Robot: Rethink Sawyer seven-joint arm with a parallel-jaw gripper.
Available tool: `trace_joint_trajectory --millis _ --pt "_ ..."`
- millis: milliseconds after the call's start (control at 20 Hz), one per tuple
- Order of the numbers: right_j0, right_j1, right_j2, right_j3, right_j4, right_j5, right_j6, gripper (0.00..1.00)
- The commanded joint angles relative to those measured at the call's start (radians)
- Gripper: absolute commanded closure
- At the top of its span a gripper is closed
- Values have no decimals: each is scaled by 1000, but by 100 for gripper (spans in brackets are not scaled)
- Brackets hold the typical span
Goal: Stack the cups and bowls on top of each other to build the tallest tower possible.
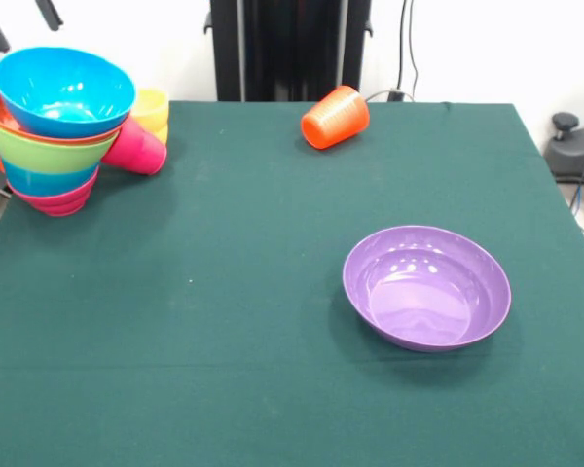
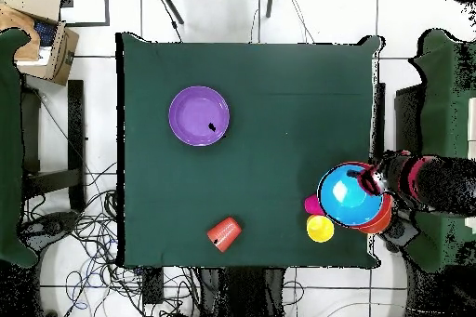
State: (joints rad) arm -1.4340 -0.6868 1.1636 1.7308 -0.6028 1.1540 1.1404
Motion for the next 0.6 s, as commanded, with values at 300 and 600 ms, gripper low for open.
trace_joint_trajectory --millis 300,600 --pt "248 18 -207 -23 -39 -153 222 0" --pt "379 38 -316 -87 -41 -246 348 0"
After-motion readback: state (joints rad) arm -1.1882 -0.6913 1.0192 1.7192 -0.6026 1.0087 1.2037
